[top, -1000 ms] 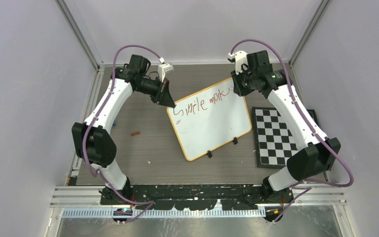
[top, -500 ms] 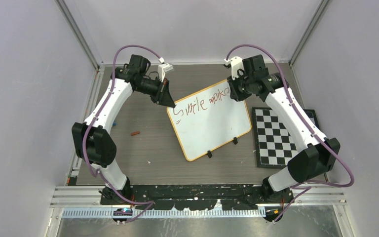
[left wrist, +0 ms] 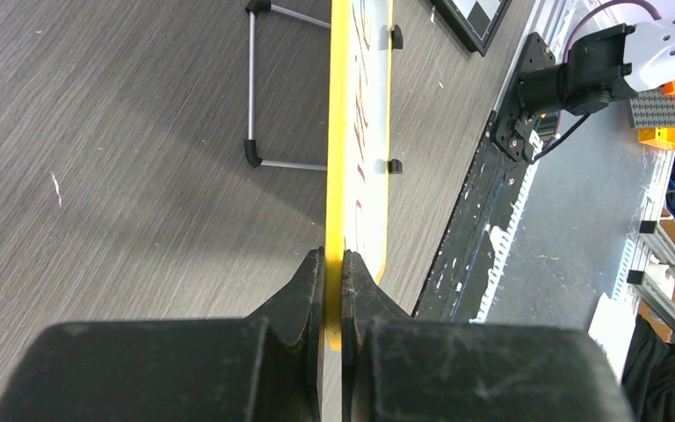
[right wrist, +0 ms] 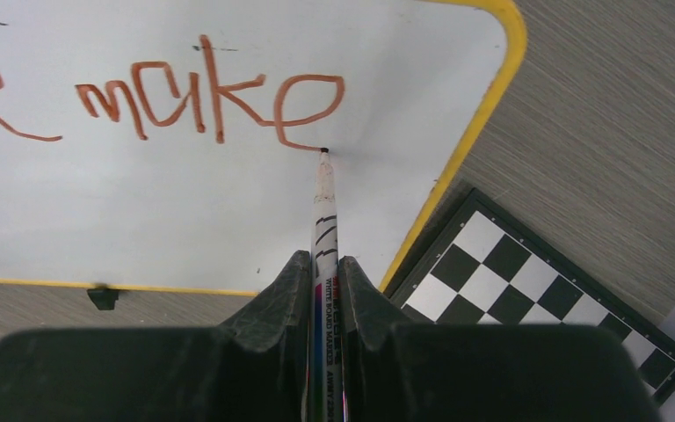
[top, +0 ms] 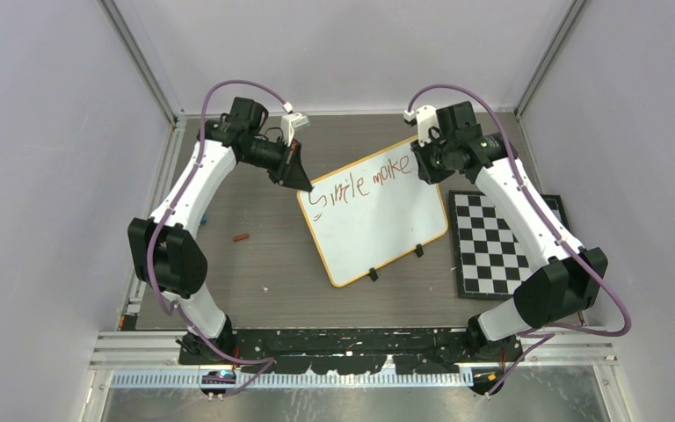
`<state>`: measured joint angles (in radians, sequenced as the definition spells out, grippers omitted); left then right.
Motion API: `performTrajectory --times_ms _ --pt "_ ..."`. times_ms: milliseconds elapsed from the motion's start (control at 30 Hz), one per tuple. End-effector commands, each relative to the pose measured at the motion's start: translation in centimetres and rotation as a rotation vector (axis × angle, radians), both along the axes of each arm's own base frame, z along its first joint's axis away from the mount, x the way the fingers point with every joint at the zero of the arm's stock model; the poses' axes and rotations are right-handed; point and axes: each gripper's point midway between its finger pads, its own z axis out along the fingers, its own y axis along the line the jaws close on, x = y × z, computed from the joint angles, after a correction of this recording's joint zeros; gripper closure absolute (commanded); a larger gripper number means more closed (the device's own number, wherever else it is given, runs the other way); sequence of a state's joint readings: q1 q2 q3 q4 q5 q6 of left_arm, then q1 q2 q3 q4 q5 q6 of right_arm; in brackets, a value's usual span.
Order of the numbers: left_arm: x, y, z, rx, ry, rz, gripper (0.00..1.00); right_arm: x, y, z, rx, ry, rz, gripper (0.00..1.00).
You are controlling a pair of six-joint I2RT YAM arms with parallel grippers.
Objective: Write a sentence on the whiteboard
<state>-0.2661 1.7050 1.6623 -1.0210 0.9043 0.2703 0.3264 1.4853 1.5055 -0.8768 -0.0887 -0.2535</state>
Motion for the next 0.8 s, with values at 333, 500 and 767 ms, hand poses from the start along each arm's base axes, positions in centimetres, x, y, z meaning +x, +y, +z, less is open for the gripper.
performTrajectory --times_ms 333,500,767 --pt "0.5 -0.1 1.3 0.014 -0.053 -0.008 0.82 -1.4 1.6 5.9 0.123 -0.088 0.112 1.0" --pt "0.2 -0.1 3.2 -0.002 -0.075 -0.001 0.56 -4.1 3.4 6.8 0.156 -0.064 0.179 1.0" --pt "-0.1 1.3 6.5 -0.075 -0.114 0.083 0.29 -6.6 5.9 7.4 0.193 -0.043 0.216 1.0"
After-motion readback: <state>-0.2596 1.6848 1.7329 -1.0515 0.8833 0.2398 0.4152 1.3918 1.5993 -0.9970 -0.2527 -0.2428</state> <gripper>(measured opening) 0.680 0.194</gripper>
